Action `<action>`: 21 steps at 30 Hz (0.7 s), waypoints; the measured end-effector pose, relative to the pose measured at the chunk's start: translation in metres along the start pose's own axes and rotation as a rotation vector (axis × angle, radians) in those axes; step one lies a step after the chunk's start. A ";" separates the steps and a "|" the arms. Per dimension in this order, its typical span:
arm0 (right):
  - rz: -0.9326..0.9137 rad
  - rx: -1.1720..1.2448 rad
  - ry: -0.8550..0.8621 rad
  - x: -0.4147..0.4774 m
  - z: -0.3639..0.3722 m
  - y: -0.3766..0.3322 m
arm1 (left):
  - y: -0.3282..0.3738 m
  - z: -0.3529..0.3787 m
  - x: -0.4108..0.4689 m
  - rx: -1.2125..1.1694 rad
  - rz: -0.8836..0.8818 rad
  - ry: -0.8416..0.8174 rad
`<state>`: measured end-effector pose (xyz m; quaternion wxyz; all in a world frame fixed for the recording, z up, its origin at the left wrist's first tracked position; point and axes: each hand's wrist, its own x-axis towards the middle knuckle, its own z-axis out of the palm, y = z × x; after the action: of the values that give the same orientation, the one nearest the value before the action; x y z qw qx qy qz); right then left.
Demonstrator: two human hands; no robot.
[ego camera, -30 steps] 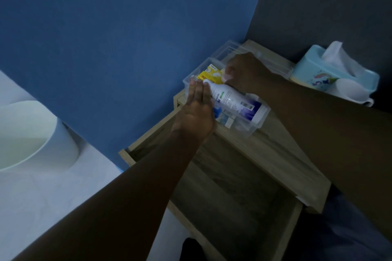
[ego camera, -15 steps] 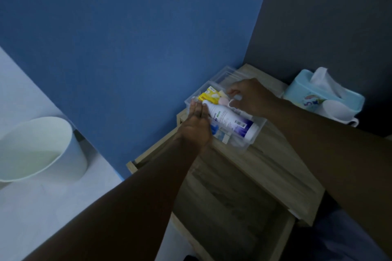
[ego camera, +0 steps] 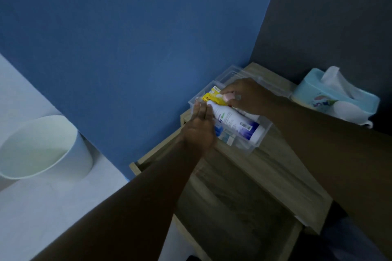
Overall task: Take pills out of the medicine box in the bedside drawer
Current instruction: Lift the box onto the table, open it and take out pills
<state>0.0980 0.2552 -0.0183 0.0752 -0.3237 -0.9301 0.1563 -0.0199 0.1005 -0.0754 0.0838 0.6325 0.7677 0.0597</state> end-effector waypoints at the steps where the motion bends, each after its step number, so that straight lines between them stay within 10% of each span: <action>1: 0.001 -0.009 0.038 -0.013 -0.013 -0.002 | 0.008 -0.007 -0.002 -0.004 0.017 0.012; 8: 0.114 0.216 0.207 -0.062 -0.037 -0.022 | 0.003 -0.034 -0.007 -0.486 -0.134 0.092; 15: 0.013 0.247 0.225 -0.142 -0.083 -0.062 | 0.075 -0.072 -0.080 -1.920 -0.364 -0.075; 21: -0.122 0.131 0.213 -0.197 -0.106 -0.088 | 0.107 -0.096 -0.126 -2.173 -0.204 -0.109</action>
<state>0.2263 0.0920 0.1038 0.2038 -0.2755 -0.9227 0.1768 0.0866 -0.0012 0.0462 0.6359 0.1560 0.3492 0.6703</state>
